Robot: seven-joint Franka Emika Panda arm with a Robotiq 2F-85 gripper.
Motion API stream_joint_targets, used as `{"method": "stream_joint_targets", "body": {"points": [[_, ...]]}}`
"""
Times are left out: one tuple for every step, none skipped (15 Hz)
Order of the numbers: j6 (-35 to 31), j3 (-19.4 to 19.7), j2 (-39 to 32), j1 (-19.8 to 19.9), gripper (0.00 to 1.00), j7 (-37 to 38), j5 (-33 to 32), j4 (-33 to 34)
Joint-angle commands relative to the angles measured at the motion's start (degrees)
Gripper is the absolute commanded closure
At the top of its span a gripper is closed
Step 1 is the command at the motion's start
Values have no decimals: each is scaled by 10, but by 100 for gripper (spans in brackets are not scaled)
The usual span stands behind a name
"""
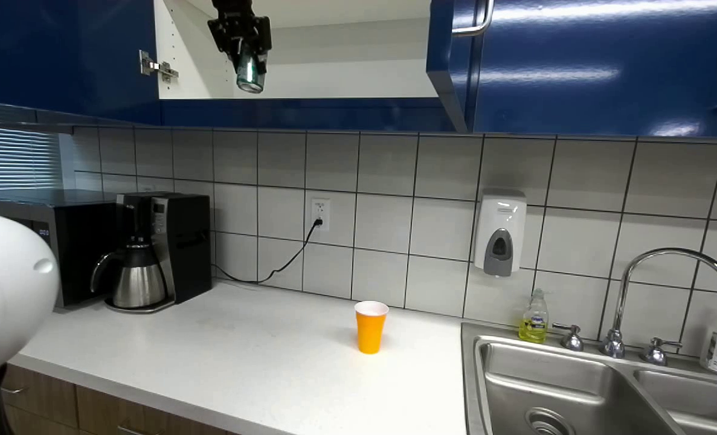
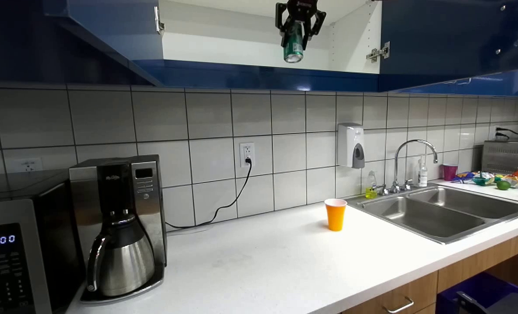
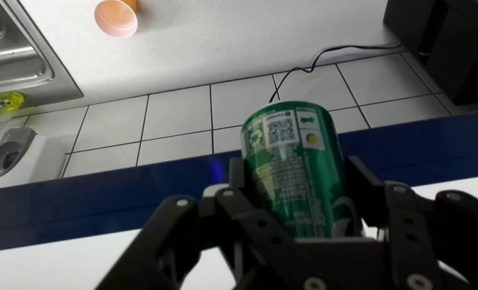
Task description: Pick up the can from the cabinet and put it on the counter
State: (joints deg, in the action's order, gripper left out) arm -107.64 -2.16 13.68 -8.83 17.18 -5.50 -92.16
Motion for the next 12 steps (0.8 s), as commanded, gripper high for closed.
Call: {"method": "stream_joint_targets", "body": {"points": [[-23,-9,64,27,62,-12,22,-85],[-24,-9,73,30,62,-14,26,-98],[-25,-9,82,33,62,-16,29,-112],[-28,-9,91,35,62,-17,31,-125],[-28,-9,98,37,62,-20,34,-137],[-31,-8,106,39,62,-22,36,-150],[-36,-8,114,40,62,-24,37,-164],[-39,-8,121,41,62,-26,39,-177],[-45,-7,128,42,62,-28,40,-191],[-53,-7,135,42,62,-31,43,-207],[-56,-6,139,42,62,-34,46,-218],[-63,-6,144,43,62,-38,49,-233]]}}
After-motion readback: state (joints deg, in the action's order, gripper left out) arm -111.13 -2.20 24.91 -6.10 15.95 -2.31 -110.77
